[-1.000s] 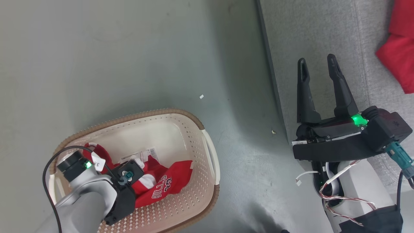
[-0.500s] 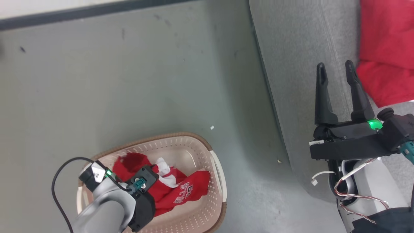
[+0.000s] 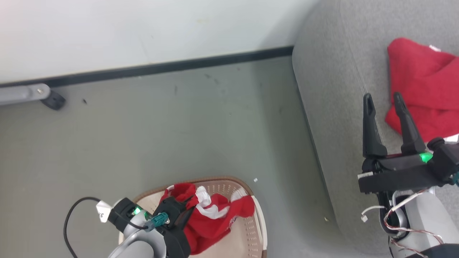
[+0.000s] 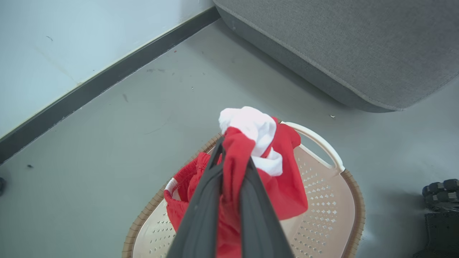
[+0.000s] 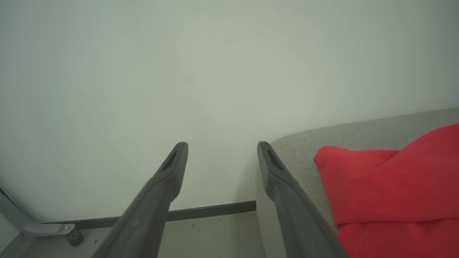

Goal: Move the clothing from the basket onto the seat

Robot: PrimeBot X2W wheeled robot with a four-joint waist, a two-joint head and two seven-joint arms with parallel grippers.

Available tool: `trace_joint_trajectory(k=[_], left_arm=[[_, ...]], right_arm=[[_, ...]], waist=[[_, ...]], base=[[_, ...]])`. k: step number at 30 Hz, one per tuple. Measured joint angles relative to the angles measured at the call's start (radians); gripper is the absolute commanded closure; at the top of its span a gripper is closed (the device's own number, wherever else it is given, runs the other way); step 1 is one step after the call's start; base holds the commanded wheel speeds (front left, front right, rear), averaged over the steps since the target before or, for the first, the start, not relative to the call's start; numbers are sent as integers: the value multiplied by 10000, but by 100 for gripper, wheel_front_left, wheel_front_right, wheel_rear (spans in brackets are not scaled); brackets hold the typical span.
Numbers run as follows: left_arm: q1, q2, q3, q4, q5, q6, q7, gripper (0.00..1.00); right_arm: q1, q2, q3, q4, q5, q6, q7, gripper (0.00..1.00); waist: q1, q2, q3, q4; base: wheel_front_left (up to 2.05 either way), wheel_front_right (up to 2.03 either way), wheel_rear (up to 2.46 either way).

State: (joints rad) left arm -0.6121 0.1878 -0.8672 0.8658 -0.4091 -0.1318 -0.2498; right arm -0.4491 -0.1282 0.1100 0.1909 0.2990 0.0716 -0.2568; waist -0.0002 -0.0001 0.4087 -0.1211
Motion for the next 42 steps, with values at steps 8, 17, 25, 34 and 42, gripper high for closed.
trace_joint_trajectory(k=[8,17,25,34,42], left_arm=[[641,82,238,-1189,-945,0,0,100],[1124,525,721,-2568,-1793,2,0,100],[1298,652,1246,-3889,-2623,2,0,100],[793,771,1657,-4853,-2750,2,0,100],[205,869,2128,-5271,-2782,0,-31,100]], right_arm=[[674,-73,-27,192,125,194,0,0],[1111,-56,73,217,274,341,0,0],[1419,-8,259,384,456,430,0,0],[1590,-8,468,370,715,487,0,0],[1724,38,934,470,742,516,2,0]], waist=[[0,0,-1128,518],[0,0,-2113,1048],[1,0,-2730,1238],[1,0,-3091,1342],[2,1,-3289,1374]], base=[[0,0,0],[0,0,0],[0,0,0],[0,0,0],[0,0,0]])
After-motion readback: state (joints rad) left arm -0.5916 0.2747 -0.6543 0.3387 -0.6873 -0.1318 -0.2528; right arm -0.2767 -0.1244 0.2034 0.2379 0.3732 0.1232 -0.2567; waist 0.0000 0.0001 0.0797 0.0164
